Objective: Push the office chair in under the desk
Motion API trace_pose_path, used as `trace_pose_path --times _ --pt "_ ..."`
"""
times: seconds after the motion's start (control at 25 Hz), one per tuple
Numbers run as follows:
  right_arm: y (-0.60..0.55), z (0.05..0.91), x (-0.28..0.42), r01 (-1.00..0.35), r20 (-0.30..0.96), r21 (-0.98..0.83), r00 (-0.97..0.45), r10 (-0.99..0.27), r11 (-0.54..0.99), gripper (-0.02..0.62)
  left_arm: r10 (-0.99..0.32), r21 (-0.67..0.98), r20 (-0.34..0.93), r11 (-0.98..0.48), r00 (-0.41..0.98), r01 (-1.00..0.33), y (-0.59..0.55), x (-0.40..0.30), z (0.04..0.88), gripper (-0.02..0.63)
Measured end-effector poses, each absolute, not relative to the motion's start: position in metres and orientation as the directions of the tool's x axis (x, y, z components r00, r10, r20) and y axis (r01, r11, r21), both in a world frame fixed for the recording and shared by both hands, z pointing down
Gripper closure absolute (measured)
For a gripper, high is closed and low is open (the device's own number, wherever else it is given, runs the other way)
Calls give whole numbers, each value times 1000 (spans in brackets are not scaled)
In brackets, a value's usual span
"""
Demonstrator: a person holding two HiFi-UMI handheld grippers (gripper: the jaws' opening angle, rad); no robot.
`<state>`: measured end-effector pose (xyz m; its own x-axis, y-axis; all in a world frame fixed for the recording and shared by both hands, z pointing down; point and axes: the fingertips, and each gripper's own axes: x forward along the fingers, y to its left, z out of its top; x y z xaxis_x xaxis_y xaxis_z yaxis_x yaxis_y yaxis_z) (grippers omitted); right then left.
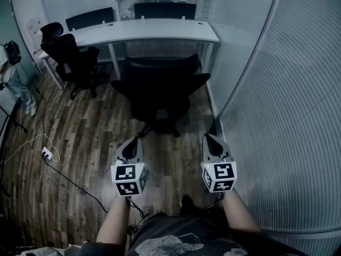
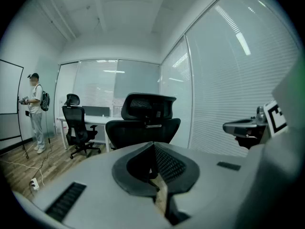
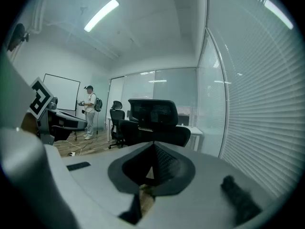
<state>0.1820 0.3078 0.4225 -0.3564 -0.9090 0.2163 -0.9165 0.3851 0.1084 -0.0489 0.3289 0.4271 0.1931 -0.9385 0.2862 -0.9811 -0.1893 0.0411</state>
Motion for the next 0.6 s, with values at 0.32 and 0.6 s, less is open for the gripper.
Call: trace_pose_path --times 0.32,0.6 --pt "319 424 174 -914 214 108 -362 -907 390 574 -940 42 283 -188 192 -981 339 -54 429 594" --pt "334 420 170 -916 217 106 -358 -908 386 574 -939 44 284 -189 194 -981 354 -61 426 594"
